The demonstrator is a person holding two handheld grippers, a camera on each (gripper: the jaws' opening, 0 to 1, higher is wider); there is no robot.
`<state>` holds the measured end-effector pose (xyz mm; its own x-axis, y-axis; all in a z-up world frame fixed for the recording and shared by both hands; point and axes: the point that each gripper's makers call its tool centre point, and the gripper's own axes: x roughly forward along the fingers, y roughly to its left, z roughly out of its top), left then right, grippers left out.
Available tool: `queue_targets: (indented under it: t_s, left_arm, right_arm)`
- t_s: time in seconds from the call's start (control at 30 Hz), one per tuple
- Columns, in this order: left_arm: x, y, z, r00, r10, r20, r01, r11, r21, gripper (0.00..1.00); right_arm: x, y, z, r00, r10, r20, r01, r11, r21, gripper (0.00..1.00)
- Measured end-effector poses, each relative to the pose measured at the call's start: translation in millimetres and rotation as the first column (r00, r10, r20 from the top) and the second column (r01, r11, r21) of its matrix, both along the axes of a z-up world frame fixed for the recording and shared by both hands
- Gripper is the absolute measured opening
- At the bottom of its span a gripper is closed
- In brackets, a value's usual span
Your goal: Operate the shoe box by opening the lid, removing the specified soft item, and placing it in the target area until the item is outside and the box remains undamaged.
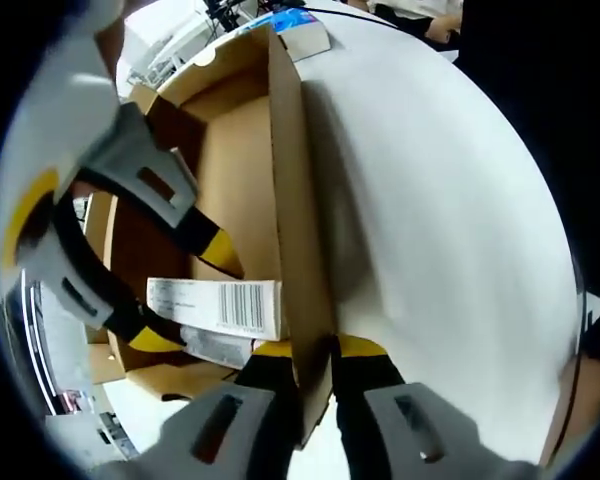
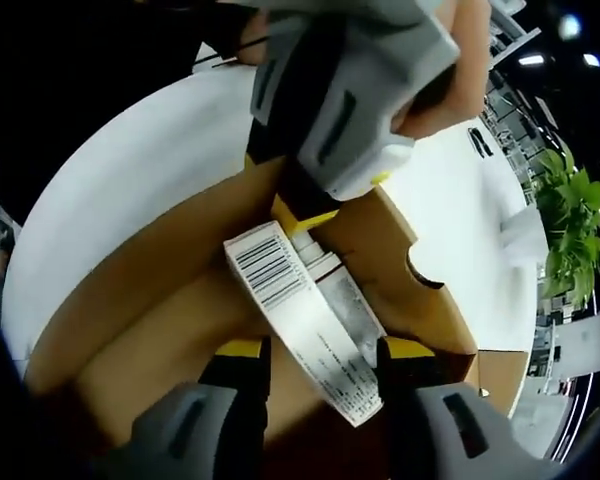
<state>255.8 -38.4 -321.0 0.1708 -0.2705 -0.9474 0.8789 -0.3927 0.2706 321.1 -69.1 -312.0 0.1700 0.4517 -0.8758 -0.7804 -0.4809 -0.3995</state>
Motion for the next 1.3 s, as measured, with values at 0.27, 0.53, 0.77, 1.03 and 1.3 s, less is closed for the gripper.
queue_targets:
  t_s: [0.27,0.53,0.77,1.03,1.3]
  left_arm:
    - [-0.2,-0.3,0.1,1.0,0.0,0.0,0.0,1.0,-0.001,0.09]
    - [-0.5,-0.7,-0.1,1.0,0.002,0.0,-0.002,1.0,0.001,0.09]
    - [-0.5,-0.8,-0.3,1.0,0.003,0.002,-0.003,1.0,0.001,0.09]
    - [-0.7,-0.4,-0.6,1.0,0.004,0.002,-0.004,1.0,0.001,0.09]
    - [-0.6,-0.5,-0.7,1.0,0.005,0.002,-0.005,1.0,0.001,0.09]
  right_arm:
    - [-3.0,-10.2,-0.6,1.0,-0.018,-0.019,0.018,1.0,-0.017,0.36]
    - [-10.7,-23.1,-2.1,0.997,-0.05,-0.057,0.048,0.998,-0.028,0.32]
    - [-17.2,-28.4,-3.6,0.995,-0.055,-0.085,0.051,0.998,-0.046,0.29]
    - [-26.0,-36.1,-4.9,0.991,-0.072,-0.116,0.066,0.996,-0.054,0.24]
    - [-34.4,-42.3,-5.8,0.98,-0.111,-0.163,0.11,0.994,-0.015,0.21]
